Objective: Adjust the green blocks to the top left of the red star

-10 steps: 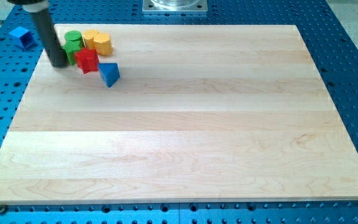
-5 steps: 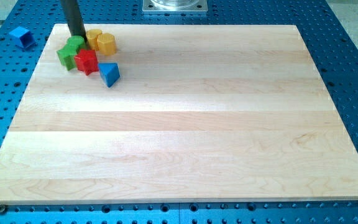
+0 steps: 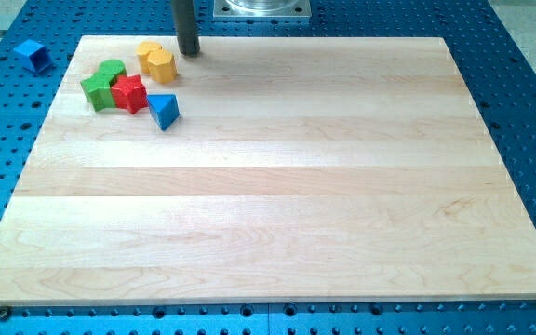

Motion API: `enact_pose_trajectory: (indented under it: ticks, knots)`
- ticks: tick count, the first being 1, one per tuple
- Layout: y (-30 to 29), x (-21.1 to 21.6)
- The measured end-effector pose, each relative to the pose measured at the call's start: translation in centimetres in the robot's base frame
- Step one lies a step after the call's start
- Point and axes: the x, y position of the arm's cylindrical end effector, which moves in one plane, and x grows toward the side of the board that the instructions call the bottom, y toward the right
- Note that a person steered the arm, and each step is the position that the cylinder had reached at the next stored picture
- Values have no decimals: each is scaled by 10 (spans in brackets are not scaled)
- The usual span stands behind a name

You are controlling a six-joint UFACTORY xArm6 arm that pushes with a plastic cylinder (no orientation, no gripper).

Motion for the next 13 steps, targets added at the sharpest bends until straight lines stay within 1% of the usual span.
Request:
enact_pose_trajectory:
  ticks: [2, 4, 5, 6, 7, 8, 10, 11, 12, 13]
  knots:
    - [-31, 1]
    - [-84, 0]
    - [-53, -16]
    - [-107, -19]
    - [-119, 32]
    - [-109, 53]
    - [-94, 55]
    - [-86, 62]
    - [-97, 48]
    - [-145, 65]
